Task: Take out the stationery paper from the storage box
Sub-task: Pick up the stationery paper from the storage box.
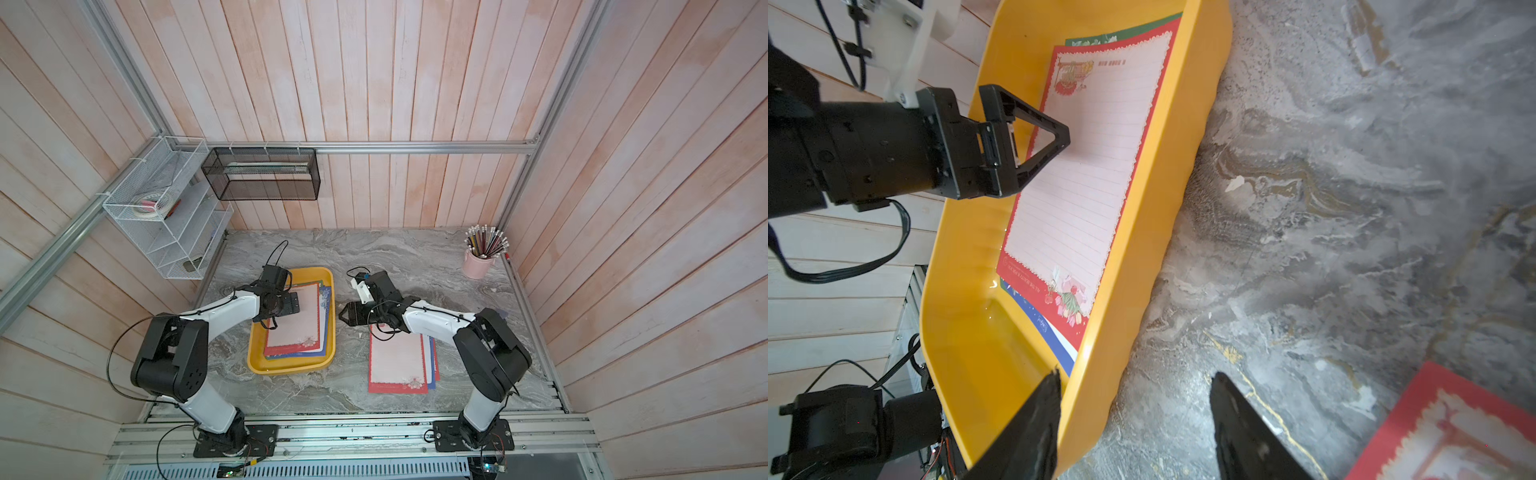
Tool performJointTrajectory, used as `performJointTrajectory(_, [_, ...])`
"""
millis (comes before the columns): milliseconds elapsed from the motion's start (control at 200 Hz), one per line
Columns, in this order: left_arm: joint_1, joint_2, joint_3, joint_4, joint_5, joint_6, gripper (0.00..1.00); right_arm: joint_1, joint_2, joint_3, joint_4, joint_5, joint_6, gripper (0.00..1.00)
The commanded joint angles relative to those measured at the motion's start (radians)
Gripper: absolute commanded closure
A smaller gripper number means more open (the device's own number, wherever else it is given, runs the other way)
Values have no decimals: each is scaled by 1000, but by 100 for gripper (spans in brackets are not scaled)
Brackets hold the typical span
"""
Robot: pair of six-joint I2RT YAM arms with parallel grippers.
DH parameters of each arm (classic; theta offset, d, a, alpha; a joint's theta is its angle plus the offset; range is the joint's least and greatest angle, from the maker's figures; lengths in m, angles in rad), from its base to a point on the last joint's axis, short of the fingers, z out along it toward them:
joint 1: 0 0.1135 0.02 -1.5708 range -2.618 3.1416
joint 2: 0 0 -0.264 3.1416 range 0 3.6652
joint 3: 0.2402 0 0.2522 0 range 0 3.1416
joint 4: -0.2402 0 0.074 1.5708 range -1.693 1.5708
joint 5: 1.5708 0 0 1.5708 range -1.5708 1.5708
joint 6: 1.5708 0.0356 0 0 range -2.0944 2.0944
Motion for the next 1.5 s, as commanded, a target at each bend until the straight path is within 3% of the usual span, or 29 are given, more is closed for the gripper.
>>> performJointTrajectory(0, [-2,33,21,-21,-21,-28,0,-7,-6,10,-6,-15,-23,41])
performJointTrajectory(380, [-5,17,10,6,68,-63,0,-20,-34,-19,11,-19,-24,40])
performJointTrajectory(715, [-6,-92,-2,78,269,-72,2,-20,-29,-31,21,-26,-7,40])
performJointTrajectory(920, [8,-137,0,59,244,-52,2,-20,-26,-31,20,-30,8,41])
performJointTrajectory(1155, [120,-90,-3,19,312,30,4,-15,-13,-20,36,-45,38,42])
performJointTrajectory(1310, [123,-55,-6,31,387,47,4,-2,23,3,49,-57,63,44])
performJointTrajectory(1495, [128,-14,-4,23,383,59,4,3,67,30,70,-91,92,45])
